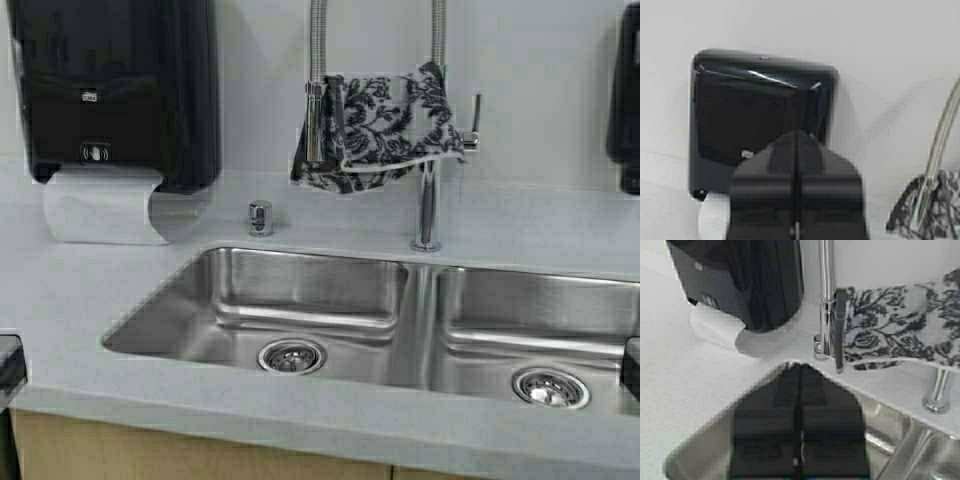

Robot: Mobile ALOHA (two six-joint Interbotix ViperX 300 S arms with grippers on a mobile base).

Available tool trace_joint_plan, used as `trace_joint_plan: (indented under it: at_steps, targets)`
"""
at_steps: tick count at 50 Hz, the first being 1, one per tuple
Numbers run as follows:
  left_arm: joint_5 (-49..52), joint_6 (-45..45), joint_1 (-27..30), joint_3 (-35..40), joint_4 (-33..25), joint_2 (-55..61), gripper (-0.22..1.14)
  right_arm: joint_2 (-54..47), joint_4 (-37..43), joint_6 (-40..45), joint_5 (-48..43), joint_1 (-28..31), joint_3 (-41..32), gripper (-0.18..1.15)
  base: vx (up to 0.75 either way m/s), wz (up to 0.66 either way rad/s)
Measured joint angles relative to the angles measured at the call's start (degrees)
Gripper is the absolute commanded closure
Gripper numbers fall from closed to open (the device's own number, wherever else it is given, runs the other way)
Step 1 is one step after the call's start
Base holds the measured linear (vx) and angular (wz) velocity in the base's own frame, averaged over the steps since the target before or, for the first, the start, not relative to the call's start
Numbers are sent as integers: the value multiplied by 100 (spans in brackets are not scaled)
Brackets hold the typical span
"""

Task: Get the cloth and wipe up the spill under the wine glass

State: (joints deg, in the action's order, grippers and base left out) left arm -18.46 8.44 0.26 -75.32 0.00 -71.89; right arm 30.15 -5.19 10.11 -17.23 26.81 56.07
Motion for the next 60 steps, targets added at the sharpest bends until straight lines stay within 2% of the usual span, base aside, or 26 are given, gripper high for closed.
trace_joint_plan:
  at_steps: [4,9,27,32,44,60]
  targets:
    - [0,0,0,0,0,-53,89,-334,0,35,-308,44,79,85,18,6]
    - [0,0,0,0,-9,-88,89,-686,0,53,-668,70,123,73,15,4]
    - [0,53,0,0,-18,-105,89,-2004,0,35,-1934,79,79,9,11,5]
    - [0,53,0,9,-26,-97,89,-2417,0,0,-2320,79,18,-4,8,4]
    - [0,53,0,0,-26,-105,89,-3428,9,-141,-3032,70,-255,-5,6,4]
    - [26,44,0,0,-26,-158,89,-4386,404,-782,-3146,-26,-896,-5,5,3]
